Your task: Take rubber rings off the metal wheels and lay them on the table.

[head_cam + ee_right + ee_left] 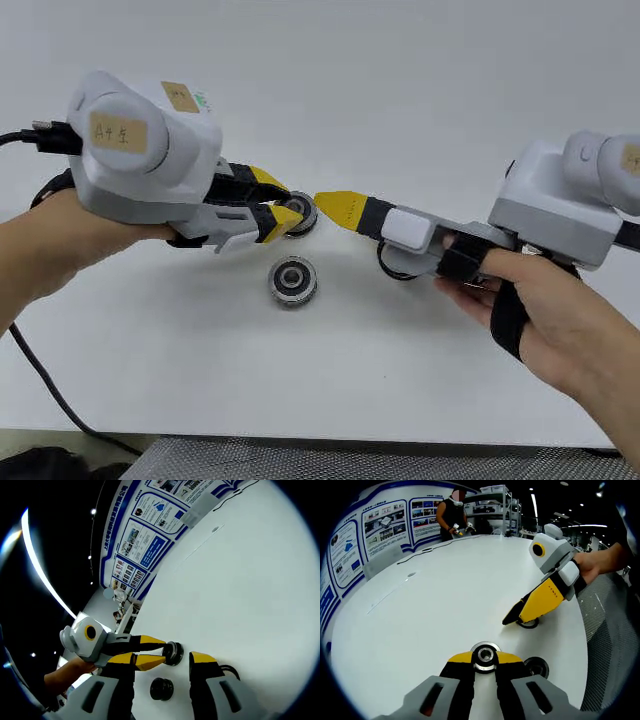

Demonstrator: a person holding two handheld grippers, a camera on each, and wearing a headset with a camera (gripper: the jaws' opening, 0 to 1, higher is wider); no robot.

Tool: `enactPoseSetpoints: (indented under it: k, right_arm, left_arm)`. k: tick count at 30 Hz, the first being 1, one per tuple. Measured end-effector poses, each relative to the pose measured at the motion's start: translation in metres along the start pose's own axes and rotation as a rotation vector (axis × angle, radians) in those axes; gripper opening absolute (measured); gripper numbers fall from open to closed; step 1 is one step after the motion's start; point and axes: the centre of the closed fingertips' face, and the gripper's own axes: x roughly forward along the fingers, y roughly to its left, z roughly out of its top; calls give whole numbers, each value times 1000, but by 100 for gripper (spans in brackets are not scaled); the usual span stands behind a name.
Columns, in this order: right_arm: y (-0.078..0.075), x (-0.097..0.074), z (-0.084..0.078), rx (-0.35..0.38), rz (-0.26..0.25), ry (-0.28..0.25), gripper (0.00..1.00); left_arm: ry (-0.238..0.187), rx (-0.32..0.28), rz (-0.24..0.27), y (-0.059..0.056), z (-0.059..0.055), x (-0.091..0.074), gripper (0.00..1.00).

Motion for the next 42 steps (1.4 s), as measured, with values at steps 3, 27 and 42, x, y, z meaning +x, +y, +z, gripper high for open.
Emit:
enactPoseSetpoints:
  k: [3, 27, 42]
  right_arm:
    - [1, 2, -1, 1, 2, 3, 45]
    - [11, 31, -8, 19, 51, 48, 50]
    - [9, 35, -10, 7, 32, 59, 50]
  left_arm:
    - [6, 18, -5, -1, -1, 1, 14]
    - [33, 44, -27, 0, -2, 0, 12]
    - [25, 37, -29, 0, -2, 0, 12]
